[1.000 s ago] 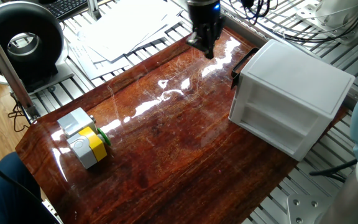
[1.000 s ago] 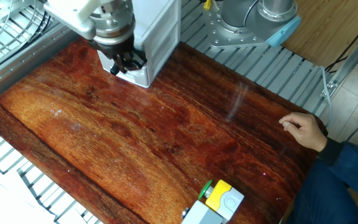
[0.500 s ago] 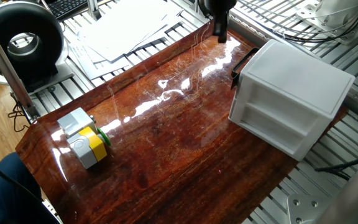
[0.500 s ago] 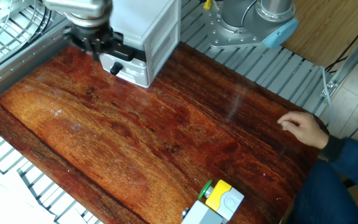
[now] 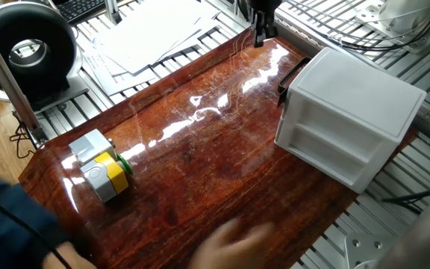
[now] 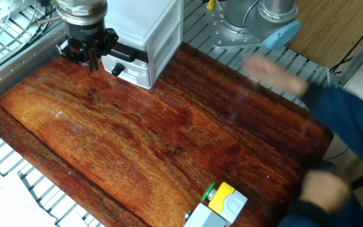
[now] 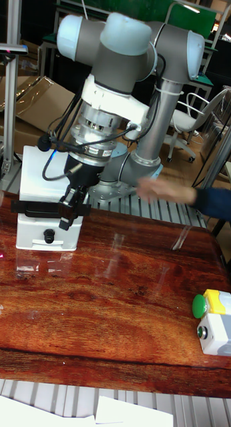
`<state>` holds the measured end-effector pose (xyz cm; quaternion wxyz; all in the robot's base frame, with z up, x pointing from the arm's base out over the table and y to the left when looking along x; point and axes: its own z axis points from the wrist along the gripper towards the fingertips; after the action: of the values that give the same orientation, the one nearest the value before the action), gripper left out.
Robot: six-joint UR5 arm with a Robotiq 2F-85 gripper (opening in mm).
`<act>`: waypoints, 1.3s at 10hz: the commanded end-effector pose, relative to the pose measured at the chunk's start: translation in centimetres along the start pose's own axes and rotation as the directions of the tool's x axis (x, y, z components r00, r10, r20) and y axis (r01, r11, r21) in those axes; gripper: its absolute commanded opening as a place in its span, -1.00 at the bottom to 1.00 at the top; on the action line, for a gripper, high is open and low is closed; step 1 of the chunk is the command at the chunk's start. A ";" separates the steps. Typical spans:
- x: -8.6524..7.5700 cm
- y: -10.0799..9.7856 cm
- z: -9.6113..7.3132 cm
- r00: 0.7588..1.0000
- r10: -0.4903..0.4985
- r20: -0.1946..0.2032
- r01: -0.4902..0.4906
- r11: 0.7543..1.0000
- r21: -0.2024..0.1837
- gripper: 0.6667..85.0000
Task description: Take something out of a drawer
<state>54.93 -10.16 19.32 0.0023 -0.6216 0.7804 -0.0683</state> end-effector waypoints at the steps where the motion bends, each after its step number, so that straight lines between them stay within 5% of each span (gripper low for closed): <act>1: 1.8 1.5 0.5 0.983 -0.185 -0.011 0.185 0.983 -0.005 -0.67; 4: 3.9 4.6 0.5 0.933 -0.358 -0.036 0.352 0.928 -0.120 -0.74; 7: 3.8 4.6 0.7 0.928 -0.370 -0.037 0.364 0.924 -0.117 -0.99; 11: 3.7 6.8 0.8 0.926 -0.376 -0.003 0.367 0.906 -0.210 -0.99; 13: 2.4 3.6 0.4 0.915 -0.403 -0.015 0.395 0.903 -0.171 -0.99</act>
<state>49.32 -12.46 18.25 -0.0841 -0.7574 0.6472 -0.0214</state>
